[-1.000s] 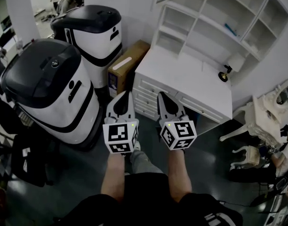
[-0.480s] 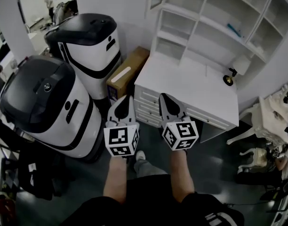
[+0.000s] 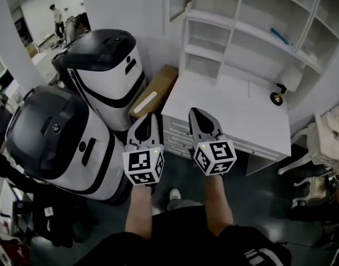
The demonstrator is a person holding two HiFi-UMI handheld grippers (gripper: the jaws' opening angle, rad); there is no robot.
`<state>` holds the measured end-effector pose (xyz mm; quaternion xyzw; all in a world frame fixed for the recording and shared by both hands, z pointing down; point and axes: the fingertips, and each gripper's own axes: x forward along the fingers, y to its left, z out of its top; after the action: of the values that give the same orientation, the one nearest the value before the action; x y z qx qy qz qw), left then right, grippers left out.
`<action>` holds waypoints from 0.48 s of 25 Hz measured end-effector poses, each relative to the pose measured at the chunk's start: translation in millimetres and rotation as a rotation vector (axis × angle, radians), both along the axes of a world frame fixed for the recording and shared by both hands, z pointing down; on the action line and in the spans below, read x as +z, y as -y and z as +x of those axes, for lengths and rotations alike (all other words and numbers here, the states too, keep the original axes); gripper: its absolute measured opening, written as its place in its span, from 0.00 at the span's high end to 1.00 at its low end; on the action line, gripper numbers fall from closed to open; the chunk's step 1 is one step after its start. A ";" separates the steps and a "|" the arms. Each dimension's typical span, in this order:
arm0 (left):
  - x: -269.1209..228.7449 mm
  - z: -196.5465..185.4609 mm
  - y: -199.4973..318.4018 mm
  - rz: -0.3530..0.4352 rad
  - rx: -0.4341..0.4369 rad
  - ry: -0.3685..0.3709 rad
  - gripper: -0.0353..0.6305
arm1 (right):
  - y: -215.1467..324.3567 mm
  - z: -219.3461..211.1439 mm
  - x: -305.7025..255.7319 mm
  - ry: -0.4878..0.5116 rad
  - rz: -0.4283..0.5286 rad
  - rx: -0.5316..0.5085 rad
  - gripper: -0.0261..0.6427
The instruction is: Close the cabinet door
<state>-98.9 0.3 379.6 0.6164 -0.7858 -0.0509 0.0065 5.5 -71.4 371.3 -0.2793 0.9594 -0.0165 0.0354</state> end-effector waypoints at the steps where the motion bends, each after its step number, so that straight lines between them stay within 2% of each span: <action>1: -1.6 -2.4 5.5 0.002 -0.004 0.002 0.93 | 6.6 -1.1 -1.6 0.006 0.000 -0.001 0.93; 12: -32.9 -4.9 75.1 0.051 0.012 0.056 0.93 | 75.9 0.7 -29.5 0.064 0.047 0.013 0.93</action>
<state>-103.9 -74.8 346.7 0.6223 -0.7803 -0.0536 -0.0310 6.2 -147.3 341.8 -0.2840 0.9561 -0.0026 0.0726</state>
